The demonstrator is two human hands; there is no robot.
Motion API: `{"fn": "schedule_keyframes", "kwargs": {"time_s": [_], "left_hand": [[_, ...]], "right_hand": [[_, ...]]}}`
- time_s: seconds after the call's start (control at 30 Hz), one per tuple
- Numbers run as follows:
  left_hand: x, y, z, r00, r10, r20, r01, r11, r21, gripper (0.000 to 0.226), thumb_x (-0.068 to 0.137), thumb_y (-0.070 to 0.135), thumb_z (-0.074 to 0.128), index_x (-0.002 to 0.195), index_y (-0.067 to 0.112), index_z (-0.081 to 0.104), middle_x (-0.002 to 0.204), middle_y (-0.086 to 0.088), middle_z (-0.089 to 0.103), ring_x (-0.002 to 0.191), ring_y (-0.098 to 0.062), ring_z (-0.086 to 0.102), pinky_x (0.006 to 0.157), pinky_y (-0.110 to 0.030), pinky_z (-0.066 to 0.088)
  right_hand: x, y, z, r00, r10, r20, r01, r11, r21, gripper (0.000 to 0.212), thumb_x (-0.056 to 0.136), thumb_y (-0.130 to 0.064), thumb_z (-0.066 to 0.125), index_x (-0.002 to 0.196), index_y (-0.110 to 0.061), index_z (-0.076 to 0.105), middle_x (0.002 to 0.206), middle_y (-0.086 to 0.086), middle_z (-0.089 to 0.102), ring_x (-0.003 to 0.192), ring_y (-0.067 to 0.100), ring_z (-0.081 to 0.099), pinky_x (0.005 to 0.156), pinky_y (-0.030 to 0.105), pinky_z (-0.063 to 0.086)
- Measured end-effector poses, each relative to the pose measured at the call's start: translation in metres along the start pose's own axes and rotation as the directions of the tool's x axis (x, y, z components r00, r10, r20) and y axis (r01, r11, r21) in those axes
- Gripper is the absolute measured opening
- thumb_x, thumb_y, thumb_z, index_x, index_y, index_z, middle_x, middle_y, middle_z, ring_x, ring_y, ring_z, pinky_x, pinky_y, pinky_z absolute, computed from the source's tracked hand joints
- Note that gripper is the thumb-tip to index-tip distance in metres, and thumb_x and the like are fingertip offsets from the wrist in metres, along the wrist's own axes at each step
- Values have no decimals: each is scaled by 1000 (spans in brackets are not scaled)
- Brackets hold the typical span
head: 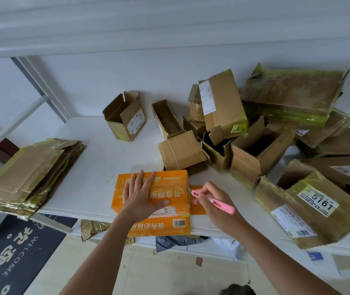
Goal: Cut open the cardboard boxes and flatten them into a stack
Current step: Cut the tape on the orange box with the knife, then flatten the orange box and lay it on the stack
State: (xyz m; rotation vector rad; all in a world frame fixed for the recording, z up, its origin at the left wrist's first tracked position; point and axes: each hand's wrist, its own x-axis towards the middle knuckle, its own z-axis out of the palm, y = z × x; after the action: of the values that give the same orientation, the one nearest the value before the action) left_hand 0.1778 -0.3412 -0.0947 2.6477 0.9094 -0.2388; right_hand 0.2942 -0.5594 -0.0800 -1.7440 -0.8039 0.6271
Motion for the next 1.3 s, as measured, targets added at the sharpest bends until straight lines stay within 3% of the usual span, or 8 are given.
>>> {"fn": "schedule_keyframes", "kwargs": {"time_s": [0.27,0.57,0.77,0.9,1.03,1.13,1.23,1.3], "left_hand": [[5,-2,-2,1000,-2,30,1,999,35,109,65,85,36,155,39,-6,164,2,-17,150,-24,-21,119,-48,-12],[5,-1,-6,999,4,44,-6,999,41,108,66,84,37,155,40,-5,165,4,-15,150,-24,-20,119,-48,-11],[-2,-2,-7,998,42,41,-44,999,30,106,68,84,42,154,41,-3,165,6,-11,150,-23,-20,119,-47,-11],[-13,-19,-19,995,71,66,-70,997,-21,99,73,77,56,152,45,4,164,5,-10,150,-24,-22,120,-47,-9],[-21,-60,-29,992,-128,-8,125,983,-135,108,66,76,69,152,49,8,162,-1,-7,149,-31,-15,120,-54,-2],[-36,-68,-40,910,-414,13,371,799,-473,101,78,49,77,154,28,13,159,-11,15,146,-37,17,116,-54,24],[-44,-49,-42,860,-429,275,425,307,-851,47,89,32,71,123,22,41,121,-3,59,105,-26,60,90,-45,51],[-38,-43,-29,822,-455,343,462,182,-868,39,90,36,69,119,16,51,115,-10,66,94,-31,68,85,-49,57]], "right_hand": [[7,31,-26,952,-143,-272,96,979,-178,8,100,-18,52,96,-12,57,81,0,64,69,9,61,57,20,48],[36,91,-49,996,-3,-84,-61,661,-748,48,92,-14,64,138,-19,51,118,6,64,109,24,62,91,35,54],[78,7,-6,1000,-2,-6,0,930,-368,47,102,-38,47,148,-33,37,149,-7,42,138,11,37,107,29,36],[82,-14,33,966,124,229,-39,938,-344,50,101,-46,47,148,-30,38,146,-4,43,131,15,46,103,34,46],[68,-4,63,982,43,185,35,917,-398,56,93,-50,59,139,-20,47,128,1,52,116,15,54,92,29,46],[53,-2,83,997,-2,79,33,921,-388,51,90,-54,62,128,-22,53,114,-7,57,100,8,56,76,21,40],[47,-6,92,999,1,52,19,919,-393,53,89,-60,57,130,-27,49,118,-8,57,102,9,57,74,20,39],[55,-13,91,994,43,102,3,910,-414,57,91,-54,60,139,-29,43,125,-6,55,110,11,55,80,22,39]]}}
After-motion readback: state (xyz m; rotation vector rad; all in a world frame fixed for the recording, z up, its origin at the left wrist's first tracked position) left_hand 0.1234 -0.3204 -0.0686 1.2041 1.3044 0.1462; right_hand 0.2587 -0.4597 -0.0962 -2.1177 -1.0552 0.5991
